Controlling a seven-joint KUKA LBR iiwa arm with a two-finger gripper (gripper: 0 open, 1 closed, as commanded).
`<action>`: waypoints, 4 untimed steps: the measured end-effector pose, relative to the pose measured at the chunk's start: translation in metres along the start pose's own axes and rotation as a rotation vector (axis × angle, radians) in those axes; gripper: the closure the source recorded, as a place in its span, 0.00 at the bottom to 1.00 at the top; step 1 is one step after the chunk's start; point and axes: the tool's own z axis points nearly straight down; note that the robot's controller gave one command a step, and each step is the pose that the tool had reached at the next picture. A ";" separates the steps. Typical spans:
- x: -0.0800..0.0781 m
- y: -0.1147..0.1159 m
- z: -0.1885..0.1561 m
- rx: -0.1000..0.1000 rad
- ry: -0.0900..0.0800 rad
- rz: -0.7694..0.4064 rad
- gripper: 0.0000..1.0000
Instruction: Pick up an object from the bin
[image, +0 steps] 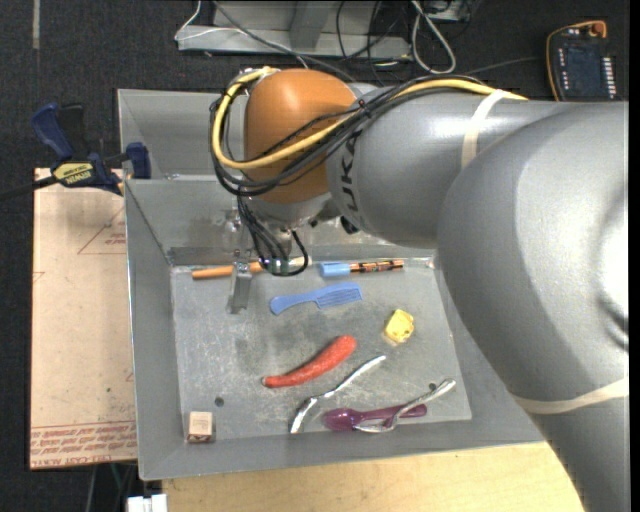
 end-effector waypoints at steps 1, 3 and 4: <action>-0.006 -0.143 0.041 0.015 0.013 -0.032 0.00; -0.011 -0.164 0.068 0.011 0.006 -0.070 1.00; -0.011 -0.164 0.068 0.011 0.006 -0.070 1.00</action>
Offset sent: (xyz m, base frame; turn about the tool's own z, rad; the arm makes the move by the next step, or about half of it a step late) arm -0.0004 -0.0922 -0.0718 0.1109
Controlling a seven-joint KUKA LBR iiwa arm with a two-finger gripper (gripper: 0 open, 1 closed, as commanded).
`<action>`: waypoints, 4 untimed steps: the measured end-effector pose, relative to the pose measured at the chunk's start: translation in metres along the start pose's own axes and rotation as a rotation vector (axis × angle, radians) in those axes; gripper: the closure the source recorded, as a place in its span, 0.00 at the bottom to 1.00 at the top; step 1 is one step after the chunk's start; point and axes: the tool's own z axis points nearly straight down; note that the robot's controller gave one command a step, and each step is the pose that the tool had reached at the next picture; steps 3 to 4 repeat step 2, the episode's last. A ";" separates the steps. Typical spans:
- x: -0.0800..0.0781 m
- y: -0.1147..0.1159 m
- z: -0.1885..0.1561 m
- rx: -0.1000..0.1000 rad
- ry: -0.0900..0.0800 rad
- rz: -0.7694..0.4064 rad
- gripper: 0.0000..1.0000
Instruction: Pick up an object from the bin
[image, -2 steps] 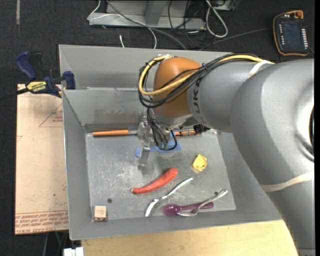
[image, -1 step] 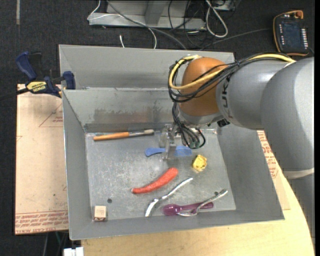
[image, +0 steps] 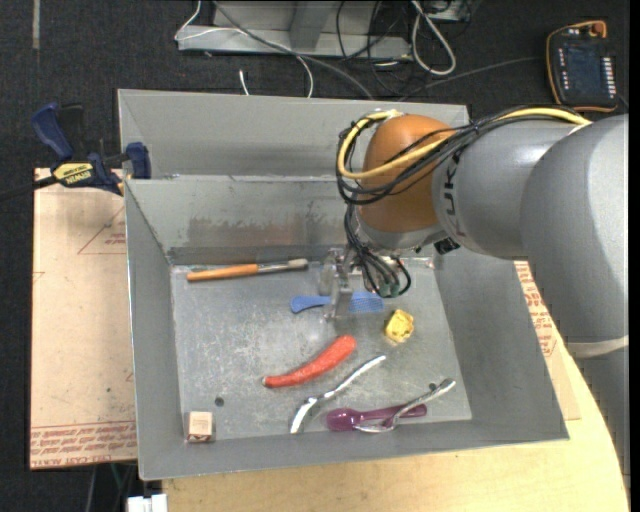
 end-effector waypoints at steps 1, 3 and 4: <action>0.000 0.000 -0.001 -0.001 -0.001 0.001 1.00; 0.003 0.000 -0.018 -0.001 0.011 0.002 1.00; 0.003 0.000 -0.018 -0.001 0.011 0.002 1.00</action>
Offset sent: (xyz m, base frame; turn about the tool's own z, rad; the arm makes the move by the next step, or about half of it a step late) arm 0.0000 0.0001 0.1200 0.0006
